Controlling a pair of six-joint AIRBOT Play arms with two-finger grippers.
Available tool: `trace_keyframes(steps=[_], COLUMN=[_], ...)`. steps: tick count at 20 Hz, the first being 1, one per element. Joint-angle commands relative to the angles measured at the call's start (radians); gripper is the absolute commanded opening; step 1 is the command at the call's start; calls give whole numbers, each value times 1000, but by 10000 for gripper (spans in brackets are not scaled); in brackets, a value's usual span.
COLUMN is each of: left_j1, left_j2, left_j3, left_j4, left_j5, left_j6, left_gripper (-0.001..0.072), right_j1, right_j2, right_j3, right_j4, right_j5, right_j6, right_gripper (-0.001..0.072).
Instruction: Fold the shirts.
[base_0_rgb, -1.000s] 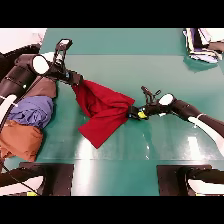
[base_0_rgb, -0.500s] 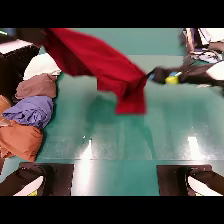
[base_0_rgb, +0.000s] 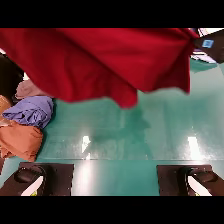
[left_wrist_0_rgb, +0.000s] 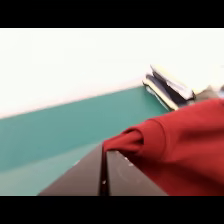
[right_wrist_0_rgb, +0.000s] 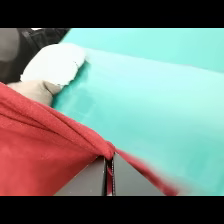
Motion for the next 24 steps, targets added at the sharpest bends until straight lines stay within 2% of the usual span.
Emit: trace_keyframes(steps=[1, 3, 5, 7, 10, 11, 12, 13, 17, 21, 24], left_j1=[1, 1, 1, 1, 1, 1, 1, 1, 1, 1, 1], left_j2=[-47, -98, -132, -153, -169, -171, -172, -172, -172, -172, -172], left_j3=[-36, -152, -334, -529, -739, -764, -766, -764, -734, -733, -733], left_j4=[-16, -16, -13, -3, 94, 127, 151, 172, 196, 190, 189], left_j5=[-211, -297, -307, -262, -99, -60, -41, -25, -35, -29, -18], left_j6=[1, 1, 2, 36, 43, 40, 31, 17, 18, 17, 13], left_gripper=[23, 23, 23, 23, 23, 23, 23, 23, 23, 23, 23], right_j1=[24, 82, 145, 184, 190, 176, 158, 133, 7, -161, -243], right_j2=[-58, -138, -228, -316, -436, -475, -508, -536, -507, -360, -336], right_j3=[41, -25, -146, -267, -355, -348, -328, -297, -268, -467, -612], right_j4=[-40, -40, -40, -40, -39, -38, -39, -39, -58, -84, -78], right_j5=[159, 206, 206, 142, -25, -53, -58, -40, 68, 69, 14], right_j6=[53, 61, 60, 36, -15, -37, -41, -41, -73, -72, -74], right_gripper=[15, 15, 15, 16, 17, 59, 310, 451, 451, 450, 450])
